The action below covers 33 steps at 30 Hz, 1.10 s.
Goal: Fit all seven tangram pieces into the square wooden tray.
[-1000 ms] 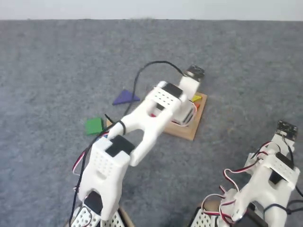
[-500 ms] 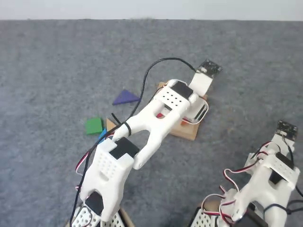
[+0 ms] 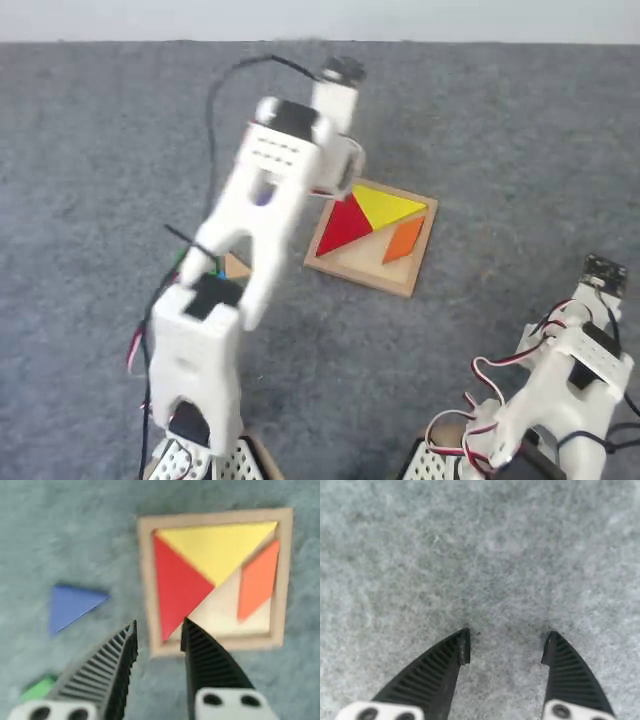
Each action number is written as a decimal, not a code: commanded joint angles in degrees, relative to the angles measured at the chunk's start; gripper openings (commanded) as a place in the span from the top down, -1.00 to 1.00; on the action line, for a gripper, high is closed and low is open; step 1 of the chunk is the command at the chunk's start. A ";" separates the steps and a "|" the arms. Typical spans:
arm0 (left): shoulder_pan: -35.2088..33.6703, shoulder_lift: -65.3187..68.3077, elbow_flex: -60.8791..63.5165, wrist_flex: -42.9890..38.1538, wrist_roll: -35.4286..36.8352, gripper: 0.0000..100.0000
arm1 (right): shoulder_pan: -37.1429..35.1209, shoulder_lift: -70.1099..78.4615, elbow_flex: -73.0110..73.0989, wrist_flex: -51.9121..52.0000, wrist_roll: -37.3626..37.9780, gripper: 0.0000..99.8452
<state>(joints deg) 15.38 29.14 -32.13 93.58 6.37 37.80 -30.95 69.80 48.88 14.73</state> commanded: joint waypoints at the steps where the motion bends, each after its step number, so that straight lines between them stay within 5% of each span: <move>1: -6.51 -14.15 2.24 5.71 -3.43 0.74 | -1.01 -1.63 0.44 -0.92 0.97 0.50; 11: -19.78 -28.92 40.22 -6.86 -11.60 0.74 | -4.79 -1.80 0.79 -0.92 1.41 0.75; 16: -20.84 -29.19 49.63 -12.48 -23.91 0.74 | -5.41 -2.15 1.14 -0.92 1.41 0.74; 26: -20.66 -13.27 49.71 -17.93 -13.89 0.65 | -5.32 -2.15 1.14 -0.92 1.41 0.74; 33: -20.84 -11.69 49.54 -18.29 -13.10 0.65 | -5.32 -2.15 1.14 -0.92 1.41 0.74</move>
<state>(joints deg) -5.45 17.98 17.98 76.09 -7.69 33.67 -32.09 70.33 48.79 15.34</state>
